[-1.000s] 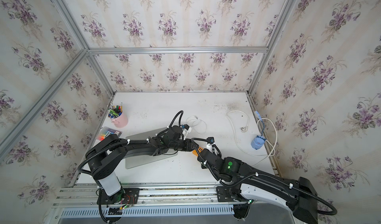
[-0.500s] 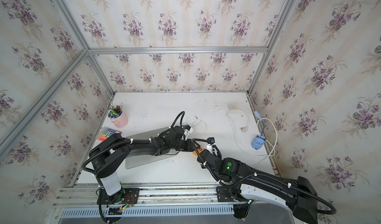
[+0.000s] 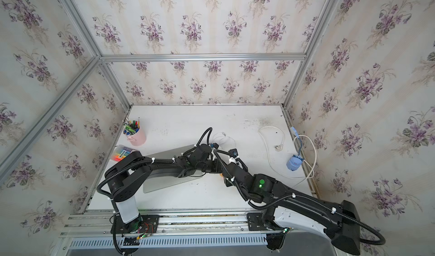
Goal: Unplug the laptop charger
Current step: Remove the plug from the socket.
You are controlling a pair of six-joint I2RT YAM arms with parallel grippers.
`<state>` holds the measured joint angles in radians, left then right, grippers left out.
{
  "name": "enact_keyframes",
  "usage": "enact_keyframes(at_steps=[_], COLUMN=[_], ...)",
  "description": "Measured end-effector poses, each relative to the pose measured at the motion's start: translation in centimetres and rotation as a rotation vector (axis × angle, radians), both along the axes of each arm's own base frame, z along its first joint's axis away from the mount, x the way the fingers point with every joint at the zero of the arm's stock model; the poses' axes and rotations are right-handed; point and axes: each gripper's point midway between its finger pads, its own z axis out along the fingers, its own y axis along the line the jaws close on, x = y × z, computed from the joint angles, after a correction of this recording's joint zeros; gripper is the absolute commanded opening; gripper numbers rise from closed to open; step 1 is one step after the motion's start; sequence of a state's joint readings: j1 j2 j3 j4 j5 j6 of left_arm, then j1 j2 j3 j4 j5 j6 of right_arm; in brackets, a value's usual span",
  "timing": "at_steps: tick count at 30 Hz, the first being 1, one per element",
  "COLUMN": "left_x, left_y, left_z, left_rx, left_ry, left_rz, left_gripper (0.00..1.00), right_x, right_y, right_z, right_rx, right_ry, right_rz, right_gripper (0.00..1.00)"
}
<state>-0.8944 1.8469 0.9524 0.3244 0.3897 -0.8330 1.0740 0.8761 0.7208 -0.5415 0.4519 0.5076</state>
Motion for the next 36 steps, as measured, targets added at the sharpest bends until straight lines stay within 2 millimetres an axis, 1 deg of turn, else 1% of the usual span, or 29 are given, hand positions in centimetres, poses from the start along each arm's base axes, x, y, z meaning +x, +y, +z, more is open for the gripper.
enact_keyframes(at_steps=[3,5,7,8,10,12,14,16,17,19,22,26,30,33,36], left_x=[0.1,0.1,0.1,0.1,0.1,0.1,0.1,0.1,0.1,0.2,0.4,0.4,0.4,0.4,0.5], left_y=[0.0,0.0,0.0,0.0,-0.1,-0.1,0.0,0.0,0.0,0.0,0.1,0.1,0.2,0.1,0.1], left_z=[0.0,-0.1,-0.3,-0.3,-0.3,-0.1,0.0,0.2,0.3,0.3,0.3,0.2,-0.3,-0.4,-0.2], left_rx=[-0.003,-0.005,-0.003,-0.003,-0.006,-0.009,-0.01,-0.014,-0.015,-0.013,-0.011,-0.009,-0.001,-0.003,-0.011], left_ry=[0.005,0.011,0.02,0.022,0.024,0.023,0.022,0.018,0.016,0.016,0.01,0.01,0.016,0.021,0.02], left_rz=[0.007,0.006,0.007,0.008,0.007,0.007,0.008,0.008,0.008,0.01,0.012,0.013,0.015,0.019,0.019], left_gripper=[0.53,0.53,0.53,0.53,0.53,0.53,0.53,0.53,0.53,0.54,0.54,0.54,0.54,0.54,0.54], right_x=[0.5,1.6,3.5,4.1,4.7,5.7,6.2,5.2,4.3,2.7,1.3,0.1,-1.2,-1.4,-0.7], right_y=[1.1,1.2,0.2,-0.2,-0.5,-0.9,-1.8,-2.3,-2.4,-2.8,-3.4,-3.4,-3.9,-4.1,-4.0], right_z=[3.3,4.4,5.1,5.2,5.1,4.3,2.3,-0.4,-1.6,-3.5,-4.8,-5.8,-8.0,-8.9,-8.8], right_rx=[-0.032,-0.086,-0.133,-0.162,-0.212,-0.289,-0.369,-0.427,-0.443,-0.464,-0.486,-0.474,-0.486,-0.504,-0.512], right_ry=[-0.082,-0.098,-0.105,-0.106,-0.085,-0.038,0.046,0.156,0.21,0.296,0.365,0.411,0.487,0.516,0.497], right_rz=[0.108,0.147,0.146,0.154,0.213,0.259,0.287,0.349,0.386,0.442,0.483,0.523,0.549,0.548,0.535], right_gripper=[0.57,0.56,0.55,0.55,0.55,0.55,0.52,0.5,0.49,0.49,0.48,0.48,0.48,0.48,0.48])
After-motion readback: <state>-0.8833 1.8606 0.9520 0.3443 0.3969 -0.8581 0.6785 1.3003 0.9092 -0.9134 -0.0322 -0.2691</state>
